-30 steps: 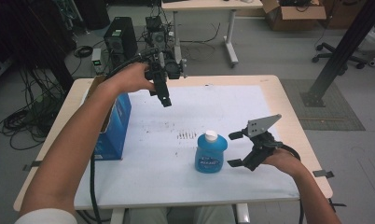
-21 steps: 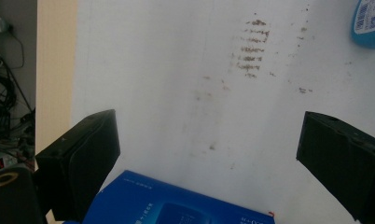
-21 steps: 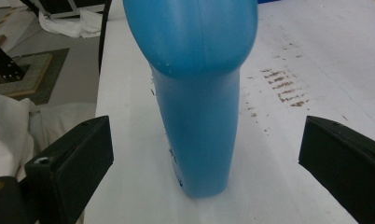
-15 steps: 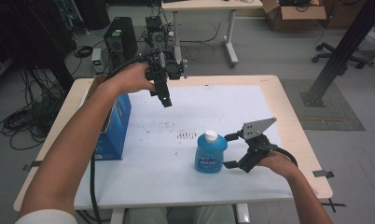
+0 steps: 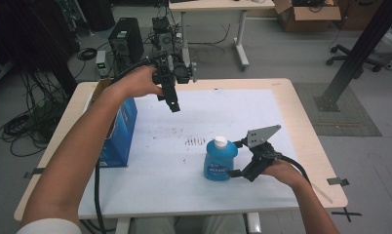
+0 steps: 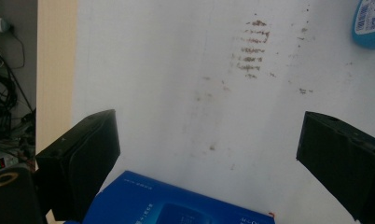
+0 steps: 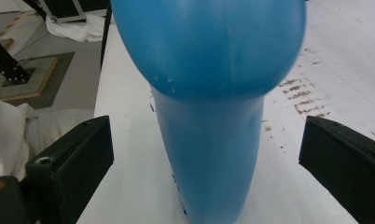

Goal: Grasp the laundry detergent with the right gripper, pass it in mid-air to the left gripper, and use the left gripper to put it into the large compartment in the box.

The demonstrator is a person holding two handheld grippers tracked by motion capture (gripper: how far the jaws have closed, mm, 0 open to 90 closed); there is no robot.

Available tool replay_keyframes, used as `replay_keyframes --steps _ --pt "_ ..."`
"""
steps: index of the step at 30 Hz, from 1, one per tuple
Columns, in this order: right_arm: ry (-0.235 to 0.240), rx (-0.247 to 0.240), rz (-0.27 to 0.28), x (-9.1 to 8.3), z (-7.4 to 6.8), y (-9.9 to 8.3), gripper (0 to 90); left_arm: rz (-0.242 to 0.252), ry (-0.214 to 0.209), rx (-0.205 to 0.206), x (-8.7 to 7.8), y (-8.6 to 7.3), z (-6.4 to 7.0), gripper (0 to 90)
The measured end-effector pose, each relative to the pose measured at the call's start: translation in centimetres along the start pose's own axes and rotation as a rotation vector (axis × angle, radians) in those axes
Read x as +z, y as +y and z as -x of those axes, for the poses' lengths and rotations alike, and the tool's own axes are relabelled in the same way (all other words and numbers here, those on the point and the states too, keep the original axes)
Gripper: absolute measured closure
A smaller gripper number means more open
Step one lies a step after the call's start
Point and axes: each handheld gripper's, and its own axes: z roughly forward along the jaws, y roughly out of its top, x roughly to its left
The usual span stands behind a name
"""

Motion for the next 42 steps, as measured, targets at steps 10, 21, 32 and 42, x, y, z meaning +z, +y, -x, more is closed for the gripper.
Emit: replay_keyframes --steps 10,21,32,42 --pt "0.006 -0.004 0.029 1.2 0.0 0.1 2.8 -0.001 -0.001 0.001 0.0 0.1 0.1 6.3" --pt "0.009 -0.003 0.048 2.1 -0.2 0.1 3.7 -0.002 -0.002 0.004 0.1 0.3 0.1 6.4" --pt "0.006 -0.003 0.068 2.5 -0.2 0.1 7.0 -0.006 0.001 -0.001 0.0 0.2 0.1 6.4" --pt "0.012 -0.012 0.092 2.2 0.0 0.2 17.9 -0.002 0.001 -0.002 0.0 0.1 0.0 6.4"
